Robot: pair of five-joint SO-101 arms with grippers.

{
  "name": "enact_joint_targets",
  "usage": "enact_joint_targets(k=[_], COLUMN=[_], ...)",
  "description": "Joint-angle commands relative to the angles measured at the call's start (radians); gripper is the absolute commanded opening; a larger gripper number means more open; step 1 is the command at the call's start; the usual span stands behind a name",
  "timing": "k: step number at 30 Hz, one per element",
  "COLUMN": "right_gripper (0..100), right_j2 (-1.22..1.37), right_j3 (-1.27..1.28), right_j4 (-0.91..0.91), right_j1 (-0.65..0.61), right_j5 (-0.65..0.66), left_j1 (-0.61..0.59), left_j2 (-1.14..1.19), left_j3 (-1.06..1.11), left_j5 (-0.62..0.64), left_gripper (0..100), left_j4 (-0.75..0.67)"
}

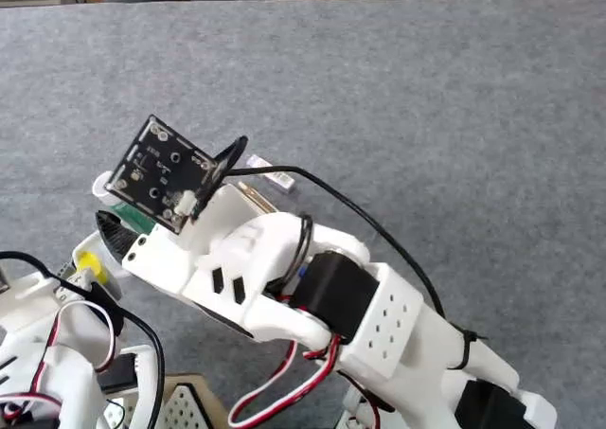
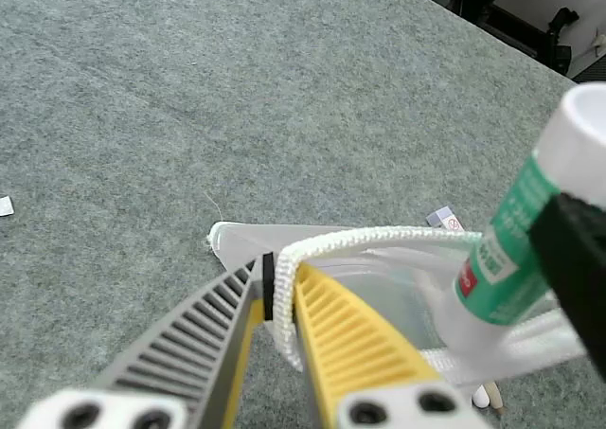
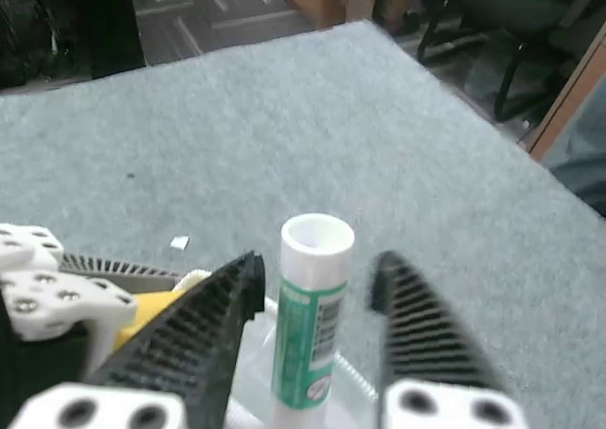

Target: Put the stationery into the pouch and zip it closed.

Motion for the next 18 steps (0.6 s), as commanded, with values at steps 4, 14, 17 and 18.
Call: enact_joint_targets(k=[4,14,17,18], right_gripper=[5.7,1.4,1.2,1.2], right_j2=[0.001,-0.002,-0.001,-0.001], right_j3=[-0.051,-0.048,-0.044,-0.031], right_j4=[-0.025,-0.086,-0.114,-0.132], right_j1=[0.017,0.015,0.014,0.014], right_j5=[-0.011,-0.009,-0.009,-0.009], left_j1=[0.007,0.008,0.008,0.008], left_j2=[0.028,0.028,0.028,0.028], left_j3=[-0.012,-0.013,-0.013,-0.013], left_j5=[0.005,0.005,0.005,0.005], left_gripper=[3,3,3,3], left_j4=[0.003,0.003,0.003,0.003])
